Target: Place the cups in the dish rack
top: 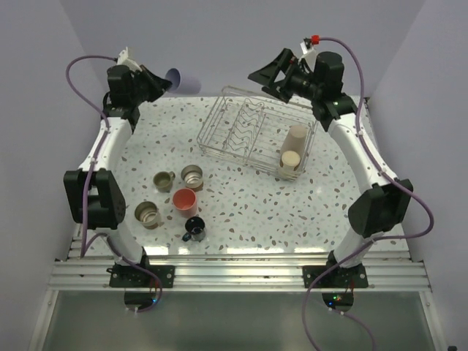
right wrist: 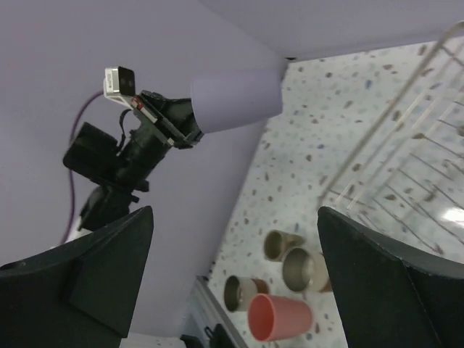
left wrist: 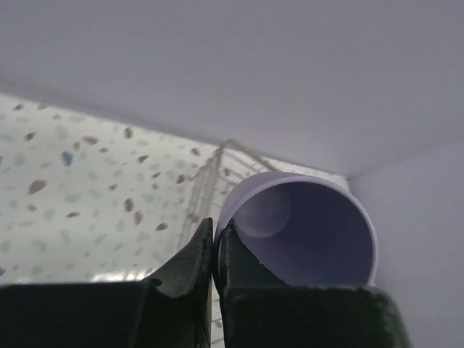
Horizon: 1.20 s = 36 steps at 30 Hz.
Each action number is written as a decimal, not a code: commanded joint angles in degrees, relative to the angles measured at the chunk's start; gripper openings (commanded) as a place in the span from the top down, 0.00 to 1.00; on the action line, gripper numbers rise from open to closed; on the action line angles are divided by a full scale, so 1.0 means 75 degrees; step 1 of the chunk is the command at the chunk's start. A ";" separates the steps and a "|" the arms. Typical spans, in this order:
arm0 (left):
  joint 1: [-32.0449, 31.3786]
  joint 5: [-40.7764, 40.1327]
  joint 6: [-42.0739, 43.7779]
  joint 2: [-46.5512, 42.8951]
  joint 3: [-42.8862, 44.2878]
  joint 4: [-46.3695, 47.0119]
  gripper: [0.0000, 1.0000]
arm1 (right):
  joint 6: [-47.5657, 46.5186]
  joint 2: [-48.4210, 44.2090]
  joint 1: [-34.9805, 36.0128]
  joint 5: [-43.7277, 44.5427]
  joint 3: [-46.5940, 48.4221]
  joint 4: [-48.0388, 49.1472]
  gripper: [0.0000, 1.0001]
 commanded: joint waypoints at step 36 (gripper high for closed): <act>-0.1096 0.2413 -0.4743 -0.0544 -0.1010 0.6957 1.00 | 0.5316 0.2338 0.1328 -0.1035 0.1882 0.5979 0.13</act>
